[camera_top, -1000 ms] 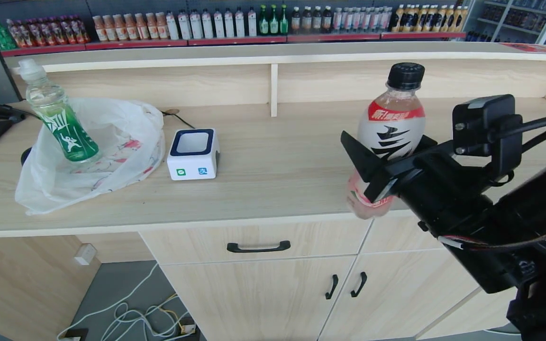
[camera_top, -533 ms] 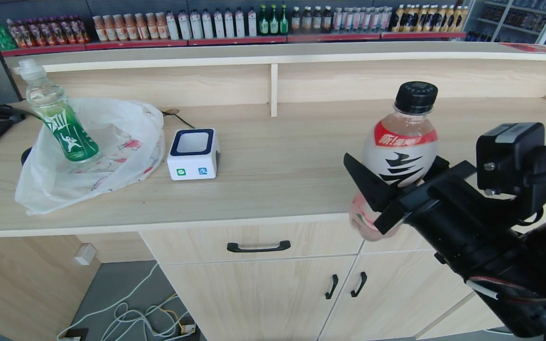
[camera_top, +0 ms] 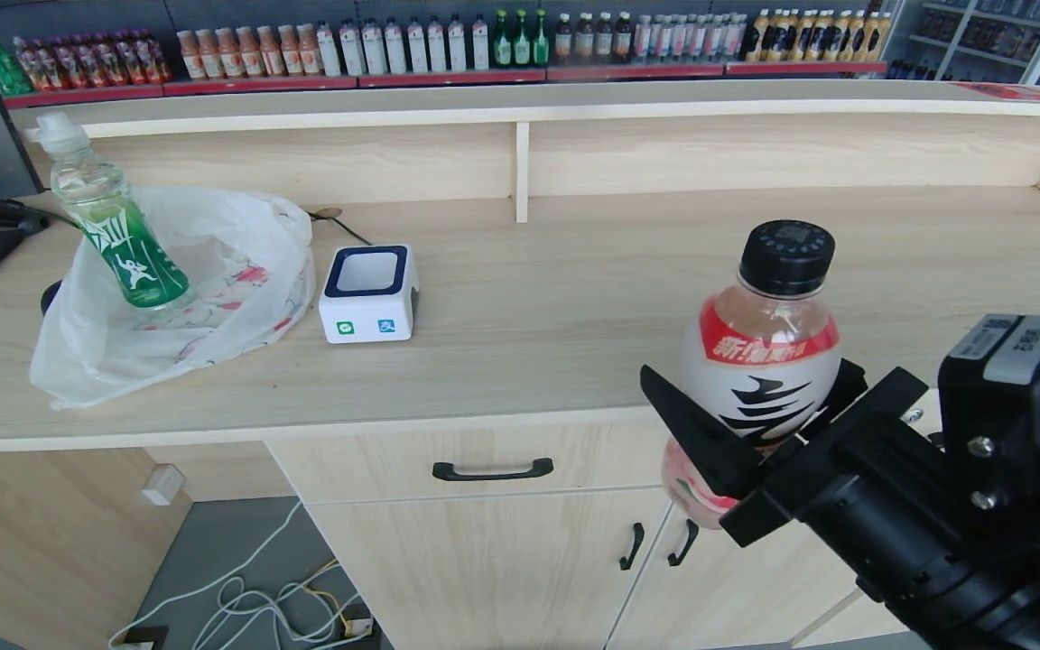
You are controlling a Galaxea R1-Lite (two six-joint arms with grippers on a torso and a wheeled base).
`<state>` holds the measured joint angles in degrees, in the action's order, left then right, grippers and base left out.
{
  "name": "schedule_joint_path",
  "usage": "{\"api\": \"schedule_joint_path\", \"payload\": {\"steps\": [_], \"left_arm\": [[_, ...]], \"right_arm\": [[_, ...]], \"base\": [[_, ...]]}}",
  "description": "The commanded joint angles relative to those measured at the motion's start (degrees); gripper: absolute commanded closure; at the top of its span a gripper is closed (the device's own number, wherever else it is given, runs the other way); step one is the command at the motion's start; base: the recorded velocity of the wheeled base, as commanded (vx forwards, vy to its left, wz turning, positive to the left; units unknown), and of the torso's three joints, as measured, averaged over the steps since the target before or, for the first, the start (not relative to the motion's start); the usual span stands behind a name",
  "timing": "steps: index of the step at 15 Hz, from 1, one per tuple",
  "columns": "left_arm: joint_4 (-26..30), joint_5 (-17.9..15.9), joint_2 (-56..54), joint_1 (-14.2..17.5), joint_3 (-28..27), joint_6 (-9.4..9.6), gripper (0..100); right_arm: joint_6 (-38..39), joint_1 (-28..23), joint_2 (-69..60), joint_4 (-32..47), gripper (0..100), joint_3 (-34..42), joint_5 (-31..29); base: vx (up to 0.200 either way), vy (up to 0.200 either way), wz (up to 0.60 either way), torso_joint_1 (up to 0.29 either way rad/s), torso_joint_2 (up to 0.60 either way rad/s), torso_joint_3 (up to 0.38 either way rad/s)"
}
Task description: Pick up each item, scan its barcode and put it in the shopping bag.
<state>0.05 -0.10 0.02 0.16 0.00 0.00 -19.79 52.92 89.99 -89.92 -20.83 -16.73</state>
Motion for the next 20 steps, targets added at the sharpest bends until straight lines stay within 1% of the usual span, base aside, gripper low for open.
{"api": "schedule_joint_path", "payload": {"steps": [1, 2, 4, 6, 7, 10, 12, 14, 16, 17, 19, 20], "left_arm": [[0.04, 0.01, -0.02, 0.02, 0.00, 0.00, 0], [0.04, 0.01, -0.02, 0.02, 0.00, 0.00, 0], [0.04, 0.01, -0.02, 0.02, 0.00, 0.00, 0], [0.04, 0.01, -0.02, 0.02, 0.00, 0.00, 0], [0.04, 0.10, -0.02, 0.02, 0.00, 0.00, 0], [0.04, 0.01, -0.02, 0.02, 0.00, 0.00, 0], [-0.05, 0.01, -0.02, 0.02, 0.00, 0.00, 0], [0.04, 0.10, -0.02, 0.02, 0.00, 0.00, 0], [-0.05, 0.01, -0.02, 0.02, 0.00, 0.00, 0], [-0.05, 0.01, -0.02, 0.02, 0.00, 0.00, 0], [-0.05, 0.01, -0.02, 0.02, 0.00, 0.00, 0], [-0.05, 0.01, -0.02, 0.02, 0.00, 0.00, 0]], "right_arm": [[-1.40, 0.17, -2.10, -0.08, 100, 1.06, 0.03], [-3.24, 0.43, -3.42, -0.08, 100, 1.15, 0.03], [-8.16, 1.13, -7.11, -0.08, 100, 3.78, 0.03], [-8.69, 2.89, -8.25, -0.08, 100, 5.19, 0.03], [-10.62, 5.00, -8.69, -0.08, 100, 5.28, 0.03], [-13.09, 9.66, -6.67, -0.08, 100, 5.01, 0.03], [-13.70, 10.27, -5.97, -0.08, 100, 5.54, 0.29], [-17.57, 14.40, -3.24, -0.08, 100, 5.19, 0.47], [-24.78, 16.95, -2.28, -0.08, 100, 5.45, 1.43], [-26.71, 17.92, -2.01, -0.08, 100, 4.93, 2.14], [-32.42, 21.44, -0.61, -0.08, 100, 1.67, 2.22], [-32.95, 22.40, 0.18, -0.08, 100, 0.62, 2.40]], "base": [[0.000, 0.000, 0.00, 0.000, 0.00, 0.000], [0.000, 0.000, 0.00, 0.000, 0.00, 0.000], [0.000, 0.000, 0.00, 0.000, 0.00, 0.000], [0.000, 0.000, 0.00, 0.000, 0.00, 0.000], [0.000, 0.000, 0.00, 0.000, 0.00, 0.000], [0.000, 0.000, 0.00, 0.000, 0.00, 0.000], [0.000, 0.000, 0.00, 0.000, 0.00, 0.000], [0.000, 0.000, 0.00, 0.000, 0.00, 0.000], [0.000, 0.000, 0.00, 0.000, 0.00, 0.000], [0.000, 0.000, 0.00, 0.000, 0.00, 0.000], [0.000, 0.000, 0.00, 0.000, 0.00, 0.000], [0.000, 0.000, 0.00, 0.000, 0.00, 0.000]]}}
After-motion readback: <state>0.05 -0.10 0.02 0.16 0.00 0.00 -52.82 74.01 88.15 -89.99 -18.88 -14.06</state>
